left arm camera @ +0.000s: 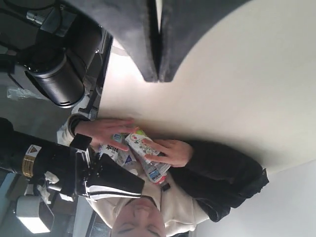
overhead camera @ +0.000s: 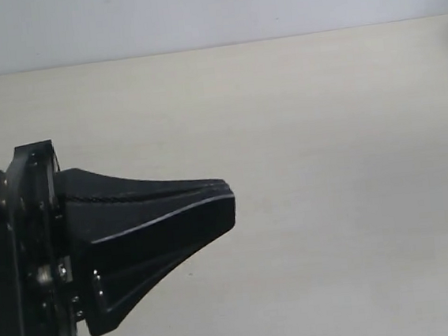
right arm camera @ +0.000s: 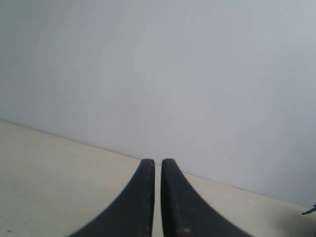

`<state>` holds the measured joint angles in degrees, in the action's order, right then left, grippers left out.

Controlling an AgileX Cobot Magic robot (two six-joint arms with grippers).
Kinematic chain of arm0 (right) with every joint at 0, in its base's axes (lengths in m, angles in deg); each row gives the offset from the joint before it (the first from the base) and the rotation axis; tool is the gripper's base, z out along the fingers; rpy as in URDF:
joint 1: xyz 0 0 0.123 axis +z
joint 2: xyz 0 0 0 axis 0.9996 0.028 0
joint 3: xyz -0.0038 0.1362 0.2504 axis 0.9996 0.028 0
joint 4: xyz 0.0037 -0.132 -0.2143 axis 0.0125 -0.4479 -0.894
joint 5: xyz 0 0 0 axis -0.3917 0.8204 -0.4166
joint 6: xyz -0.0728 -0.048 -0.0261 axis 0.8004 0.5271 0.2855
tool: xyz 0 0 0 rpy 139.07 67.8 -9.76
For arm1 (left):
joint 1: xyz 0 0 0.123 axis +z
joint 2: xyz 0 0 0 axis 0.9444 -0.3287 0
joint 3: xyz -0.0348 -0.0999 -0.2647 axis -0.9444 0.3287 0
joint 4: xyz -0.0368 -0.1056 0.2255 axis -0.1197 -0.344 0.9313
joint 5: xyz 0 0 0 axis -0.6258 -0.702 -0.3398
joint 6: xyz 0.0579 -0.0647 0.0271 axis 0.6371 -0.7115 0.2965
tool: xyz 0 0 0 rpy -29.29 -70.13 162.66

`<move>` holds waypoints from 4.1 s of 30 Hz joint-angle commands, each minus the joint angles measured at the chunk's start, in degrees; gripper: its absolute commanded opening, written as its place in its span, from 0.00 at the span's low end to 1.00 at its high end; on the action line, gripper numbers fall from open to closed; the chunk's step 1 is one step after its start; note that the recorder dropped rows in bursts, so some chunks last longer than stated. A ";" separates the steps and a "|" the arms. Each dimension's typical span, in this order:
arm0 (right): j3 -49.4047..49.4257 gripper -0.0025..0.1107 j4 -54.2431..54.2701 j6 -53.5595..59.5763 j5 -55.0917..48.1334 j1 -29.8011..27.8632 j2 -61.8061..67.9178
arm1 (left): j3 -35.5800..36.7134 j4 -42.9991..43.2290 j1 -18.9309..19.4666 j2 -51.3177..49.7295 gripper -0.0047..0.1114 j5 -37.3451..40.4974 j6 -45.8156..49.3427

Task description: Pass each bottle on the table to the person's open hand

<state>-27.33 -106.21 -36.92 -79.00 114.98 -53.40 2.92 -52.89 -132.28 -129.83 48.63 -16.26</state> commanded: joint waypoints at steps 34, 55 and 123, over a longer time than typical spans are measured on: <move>0.24 0.08 0.37 0.02 0.77 0.07 -0.26 | 27.44 9.83 43.02 53.82 0.05 14.66 -3.66; 0.24 0.08 0.37 0.02 0.77 0.07 -0.26 | 27.44 -6.84 53.98 53.82 0.05 22.87 28.59; 12.61 0.08 3.39 -14.15 15.71 -29.24 -0.26 | 27.44 -10.19 60.30 53.82 0.05 27.28 28.41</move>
<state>-14.97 -102.56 -50.99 -63.96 85.95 -53.40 30.32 -62.68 -72.11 -76.37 75.84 11.86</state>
